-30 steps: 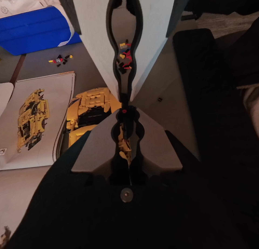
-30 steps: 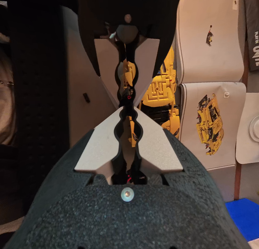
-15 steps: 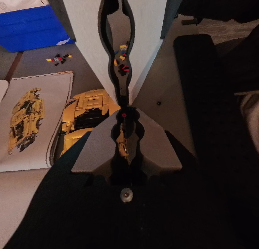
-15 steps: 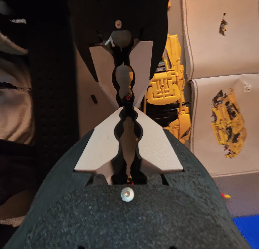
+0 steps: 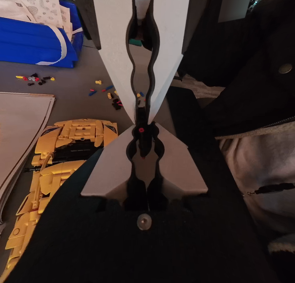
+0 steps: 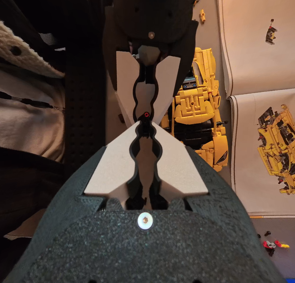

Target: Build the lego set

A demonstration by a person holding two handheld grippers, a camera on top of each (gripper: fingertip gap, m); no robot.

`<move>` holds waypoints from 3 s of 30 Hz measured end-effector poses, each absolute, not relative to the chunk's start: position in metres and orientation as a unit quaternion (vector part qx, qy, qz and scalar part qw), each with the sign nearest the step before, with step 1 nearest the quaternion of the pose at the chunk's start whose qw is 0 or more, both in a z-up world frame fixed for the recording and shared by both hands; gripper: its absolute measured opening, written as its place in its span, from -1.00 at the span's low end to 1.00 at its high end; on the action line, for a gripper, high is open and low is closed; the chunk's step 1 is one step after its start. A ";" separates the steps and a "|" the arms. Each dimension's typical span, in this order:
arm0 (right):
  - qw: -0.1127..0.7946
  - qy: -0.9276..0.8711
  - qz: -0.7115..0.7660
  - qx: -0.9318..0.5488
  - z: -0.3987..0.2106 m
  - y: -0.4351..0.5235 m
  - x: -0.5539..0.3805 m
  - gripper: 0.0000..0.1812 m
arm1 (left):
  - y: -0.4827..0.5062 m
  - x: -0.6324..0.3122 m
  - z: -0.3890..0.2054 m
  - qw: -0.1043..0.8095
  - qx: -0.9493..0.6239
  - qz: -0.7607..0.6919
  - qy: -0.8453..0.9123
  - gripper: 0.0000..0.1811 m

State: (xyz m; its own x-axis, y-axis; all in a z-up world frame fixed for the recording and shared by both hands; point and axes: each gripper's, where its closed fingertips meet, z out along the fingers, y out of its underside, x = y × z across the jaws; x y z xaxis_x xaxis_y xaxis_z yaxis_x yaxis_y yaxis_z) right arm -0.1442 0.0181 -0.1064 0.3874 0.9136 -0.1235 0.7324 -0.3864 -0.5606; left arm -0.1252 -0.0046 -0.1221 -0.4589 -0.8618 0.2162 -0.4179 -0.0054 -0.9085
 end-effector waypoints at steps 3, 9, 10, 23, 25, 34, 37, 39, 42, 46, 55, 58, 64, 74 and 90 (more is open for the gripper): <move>0.226 -0.512 0.207 -0.803 -0.104 0.022 -0.145 -0.87 | -0.002 -0.126 -0.120 0.213 -0.476 -0.531 0.668 -0.83; 0.256 -0.515 0.213 -0.790 -0.093 0.023 -0.147 -0.86 | -0.001 -0.127 -0.113 0.218 -0.471 -0.545 0.658 -0.83; 0.258 -0.513 0.215 -0.790 -0.092 0.024 -0.147 -0.86 | -0.001 -0.127 -0.112 0.219 -0.470 -0.547 0.657 -0.83; 0.293 -0.496 0.205 -0.791 -0.086 0.034 -0.149 -0.92 | 0.003 -0.126 -0.113 0.230 -0.479 -0.534 0.657 -0.83; 0.307 -0.491 0.161 -0.799 -0.088 0.042 -0.147 -0.92 | 0.007 -0.124 -0.114 0.239 -0.487 -0.527 0.654 -0.83; 0.382 -0.476 0.027 -0.792 -0.093 0.054 -0.151 -0.92 | 0.025 -0.121 -0.119 0.273 -0.514 -0.490 0.648 -0.83; 0.394 -0.460 0.048 -0.795 -0.091 0.051 -0.152 -0.90 | 0.032 -0.120 -0.120 0.292 -0.523 -0.471 0.647 -0.83; 0.398 -0.446 0.069 -0.798 -0.090 0.049 -0.152 -0.95 | 0.036 -0.121 -0.119 0.298 -0.527 -0.466 0.645 -0.83; 0.395 -0.438 0.090 -0.803 -0.091 0.039 -0.145 -1.00 | 0.044 -0.124 -0.115 0.303 -0.532 -0.468 0.637 -0.83; 0.327 -0.435 0.110 -0.831 -0.122 0.006 -0.124 -1.00 | 0.051 -0.130 -0.112 0.308 -0.533 -0.466 0.636 -0.83; 0.399 -0.353 0.177 -0.828 -0.159 -0.017 -0.131 -0.96 | 0.052 -0.136 -0.109 0.298 -0.527 -0.485 0.632 -0.83; 0.491 -0.334 0.192 -0.781 -0.129 0.002 -0.138 -0.68 | 0.040 -0.138 -0.102 0.262 -0.510 -0.539 0.617 -0.83; 0.592 -0.355 0.086 -0.718 -0.099 0.037 -0.152 -0.40 | 0.032 -0.136 -0.090 0.156 -0.522 -0.645 0.536 -0.83; 0.632 -0.242 0.067 -0.733 -0.107 0.067 -0.144 -0.80 | 0.049 -0.127 -0.071 0.183 -0.523 -0.720 0.418 -0.76; 0.678 -0.138 0.341 -0.637 -0.081 0.052 -0.147 -0.82 | 0.039 -0.126 -0.055 0.298 -0.466 -0.710 0.437 -0.80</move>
State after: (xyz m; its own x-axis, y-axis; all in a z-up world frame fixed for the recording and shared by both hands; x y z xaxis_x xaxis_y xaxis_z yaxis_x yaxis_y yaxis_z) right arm -0.1468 0.0524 -0.0812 0.7290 0.6380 -0.2480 -0.2872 -0.0437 -0.9569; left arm -0.1261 0.0392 -0.0554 -0.3884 -0.8301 0.4001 0.0165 -0.4404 -0.8976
